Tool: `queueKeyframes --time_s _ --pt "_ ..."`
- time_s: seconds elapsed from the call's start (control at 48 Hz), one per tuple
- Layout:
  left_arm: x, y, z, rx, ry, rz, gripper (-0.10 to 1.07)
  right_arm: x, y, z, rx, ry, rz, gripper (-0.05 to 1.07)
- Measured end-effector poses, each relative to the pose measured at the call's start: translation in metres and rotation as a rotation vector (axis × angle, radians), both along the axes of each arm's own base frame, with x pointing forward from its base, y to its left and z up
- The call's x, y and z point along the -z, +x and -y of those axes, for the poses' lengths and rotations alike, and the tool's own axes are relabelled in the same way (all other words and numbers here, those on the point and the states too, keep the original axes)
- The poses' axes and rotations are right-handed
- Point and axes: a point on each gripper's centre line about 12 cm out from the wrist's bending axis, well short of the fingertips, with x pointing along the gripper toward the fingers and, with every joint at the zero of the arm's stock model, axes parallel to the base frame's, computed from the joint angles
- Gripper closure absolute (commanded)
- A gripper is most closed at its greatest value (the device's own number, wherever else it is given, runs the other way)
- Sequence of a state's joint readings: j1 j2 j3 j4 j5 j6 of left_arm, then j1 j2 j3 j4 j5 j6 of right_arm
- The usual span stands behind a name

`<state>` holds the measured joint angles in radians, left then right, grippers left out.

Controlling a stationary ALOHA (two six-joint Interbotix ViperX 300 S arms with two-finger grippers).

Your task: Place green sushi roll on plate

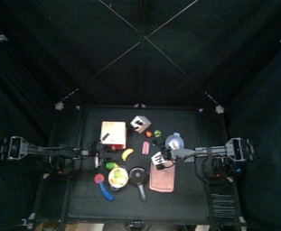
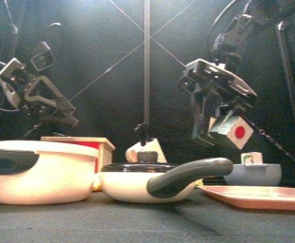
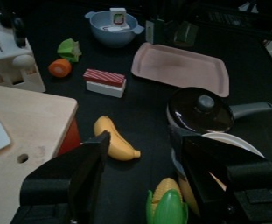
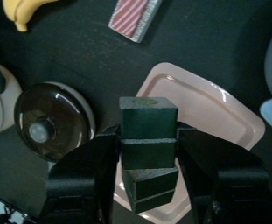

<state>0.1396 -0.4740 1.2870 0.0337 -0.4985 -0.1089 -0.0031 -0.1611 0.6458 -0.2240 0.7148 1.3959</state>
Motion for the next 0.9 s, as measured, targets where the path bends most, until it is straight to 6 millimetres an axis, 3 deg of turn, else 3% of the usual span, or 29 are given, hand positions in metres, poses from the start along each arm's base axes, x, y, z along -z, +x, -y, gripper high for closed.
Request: queueKeyframes --time_s 0.479,0.896 --pt "0.0 0.0 0.0 0.0 0.0 0.0 0.06 0.014 -0.012 -0.041 0.194 0.041 -0.032 0.43" --pt "0.0 0.0 0.0 0.002 0.0 0.0 0.06 0.048 -0.008 -0.049 0.271 0.025 -0.151 0.42"
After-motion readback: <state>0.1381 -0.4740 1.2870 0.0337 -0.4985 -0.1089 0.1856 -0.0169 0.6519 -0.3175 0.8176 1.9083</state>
